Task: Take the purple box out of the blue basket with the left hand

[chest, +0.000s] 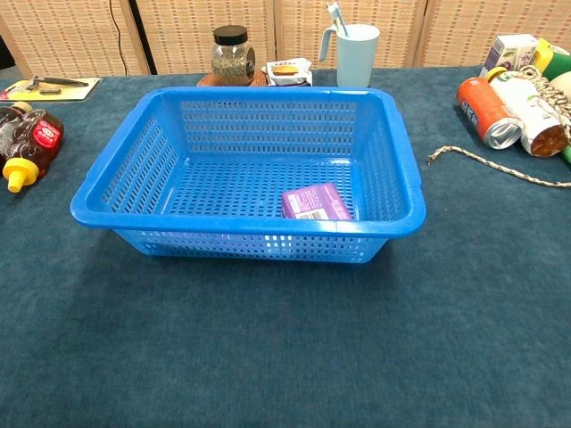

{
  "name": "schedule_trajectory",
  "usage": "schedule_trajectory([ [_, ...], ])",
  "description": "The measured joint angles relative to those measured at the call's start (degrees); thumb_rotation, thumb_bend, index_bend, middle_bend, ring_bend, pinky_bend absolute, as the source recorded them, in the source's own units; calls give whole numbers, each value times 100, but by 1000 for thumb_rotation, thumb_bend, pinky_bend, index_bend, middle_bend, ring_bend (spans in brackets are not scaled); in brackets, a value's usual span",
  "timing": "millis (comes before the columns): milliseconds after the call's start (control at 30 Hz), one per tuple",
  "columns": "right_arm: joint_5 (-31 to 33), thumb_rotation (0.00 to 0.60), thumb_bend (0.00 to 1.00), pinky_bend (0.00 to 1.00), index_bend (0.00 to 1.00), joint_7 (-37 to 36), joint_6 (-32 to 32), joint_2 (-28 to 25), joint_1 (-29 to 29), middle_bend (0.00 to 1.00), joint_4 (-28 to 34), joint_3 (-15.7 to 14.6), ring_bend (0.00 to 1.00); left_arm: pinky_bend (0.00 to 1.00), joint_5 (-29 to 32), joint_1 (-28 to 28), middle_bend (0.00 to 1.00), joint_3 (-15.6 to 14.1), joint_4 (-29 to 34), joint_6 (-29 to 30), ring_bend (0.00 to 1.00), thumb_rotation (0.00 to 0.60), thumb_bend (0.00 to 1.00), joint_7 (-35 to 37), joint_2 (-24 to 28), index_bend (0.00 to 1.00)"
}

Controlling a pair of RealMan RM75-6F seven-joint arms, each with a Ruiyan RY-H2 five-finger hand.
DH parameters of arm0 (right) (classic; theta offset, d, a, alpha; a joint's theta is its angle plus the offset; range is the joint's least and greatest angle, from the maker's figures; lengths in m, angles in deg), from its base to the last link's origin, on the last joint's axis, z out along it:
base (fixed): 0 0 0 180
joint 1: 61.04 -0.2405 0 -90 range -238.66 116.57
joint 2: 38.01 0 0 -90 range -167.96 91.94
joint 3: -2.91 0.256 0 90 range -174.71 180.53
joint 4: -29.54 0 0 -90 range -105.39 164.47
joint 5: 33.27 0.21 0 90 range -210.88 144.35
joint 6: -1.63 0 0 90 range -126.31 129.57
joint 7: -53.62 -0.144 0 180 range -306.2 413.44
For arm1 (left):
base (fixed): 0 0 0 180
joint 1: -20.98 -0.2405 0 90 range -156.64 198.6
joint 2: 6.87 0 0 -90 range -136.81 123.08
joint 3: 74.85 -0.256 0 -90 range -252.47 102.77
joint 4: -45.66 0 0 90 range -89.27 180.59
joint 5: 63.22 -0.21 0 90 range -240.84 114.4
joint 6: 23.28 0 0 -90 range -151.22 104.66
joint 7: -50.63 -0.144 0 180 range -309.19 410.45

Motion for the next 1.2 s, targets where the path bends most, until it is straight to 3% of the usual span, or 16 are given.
schedule_trajectory([
  [367,-93,600,0,0,0,-87,91,-84,-4,0,67,-64,0,0,-342,10,0,59,-71,-17,0,600,89,17,-62,0],
  [633,-430,600,0,0,0,-410,21,-240,29,0,73,-151,0,0,-1018,618,0,124,185,-532,0,600,89,-470,106,0],
  [967,-333,600,0,0,0,-604,148,-296,19,0,-10,-142,0,0,-1510,2070,0,573,918,-2177,0,600,89,-1442,249,0],
  [1200,-93,600,0,0,0,-619,295,-278,-15,0,-112,-72,0,0,-1265,2927,0,982,1108,-3355,0,600,90,-2288,-85,0],
])
